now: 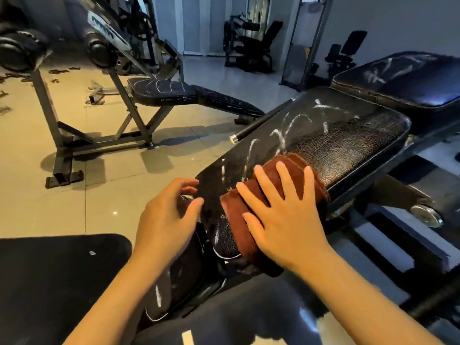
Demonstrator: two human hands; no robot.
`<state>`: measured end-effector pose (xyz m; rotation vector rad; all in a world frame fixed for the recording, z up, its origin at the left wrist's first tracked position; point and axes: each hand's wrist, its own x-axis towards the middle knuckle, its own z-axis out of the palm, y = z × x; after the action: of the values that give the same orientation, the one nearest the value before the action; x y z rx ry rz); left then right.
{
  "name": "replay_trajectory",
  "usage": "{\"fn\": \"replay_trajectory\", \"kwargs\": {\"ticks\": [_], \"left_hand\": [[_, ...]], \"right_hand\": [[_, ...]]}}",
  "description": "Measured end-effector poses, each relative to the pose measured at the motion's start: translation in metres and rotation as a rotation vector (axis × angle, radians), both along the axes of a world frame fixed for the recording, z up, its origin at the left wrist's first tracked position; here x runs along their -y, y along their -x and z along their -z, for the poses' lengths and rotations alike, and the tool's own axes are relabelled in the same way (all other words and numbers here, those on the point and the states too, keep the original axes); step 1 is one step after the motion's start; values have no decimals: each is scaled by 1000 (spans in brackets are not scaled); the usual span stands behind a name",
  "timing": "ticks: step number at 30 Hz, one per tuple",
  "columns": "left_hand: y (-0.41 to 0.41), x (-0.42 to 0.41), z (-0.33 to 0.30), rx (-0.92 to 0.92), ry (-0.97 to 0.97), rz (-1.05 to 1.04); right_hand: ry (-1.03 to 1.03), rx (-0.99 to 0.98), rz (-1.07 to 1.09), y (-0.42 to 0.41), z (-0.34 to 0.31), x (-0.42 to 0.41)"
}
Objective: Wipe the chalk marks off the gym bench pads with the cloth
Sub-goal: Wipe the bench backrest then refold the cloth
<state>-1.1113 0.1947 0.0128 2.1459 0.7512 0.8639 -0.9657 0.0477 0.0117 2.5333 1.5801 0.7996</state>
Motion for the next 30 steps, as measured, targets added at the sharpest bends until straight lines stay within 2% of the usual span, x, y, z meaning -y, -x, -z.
{"fn": "replay_trajectory", "kwargs": {"ticks": [6,9,11,14,17,19,22,26,30], "left_hand": [[11,-3,8,-60,-38,14],[22,-11,15,-176,-108,31],[33,-17,21,-240,-124,52],[48,-21,32,-313,-105,127],[57,-19,48,-378,-95,278],[56,-17,57,-386,-87,341],[50,-13,58,-401,-99,358],[45,-11,50,-423,-109,338],[44,-7,36,-451,-88,332]], "right_hand": [[153,-54,-95,46,37,-27],[251,-37,-197,48,38,-25],[216,-38,-204,34,27,-17],[103,-2,-15,-6,-7,1],[80,4,243,-36,-41,14],[28,18,294,-33,-41,11],[14,16,245,0,-17,-1],[124,-18,37,46,21,-27],[202,-84,-72,39,20,-25]]}}
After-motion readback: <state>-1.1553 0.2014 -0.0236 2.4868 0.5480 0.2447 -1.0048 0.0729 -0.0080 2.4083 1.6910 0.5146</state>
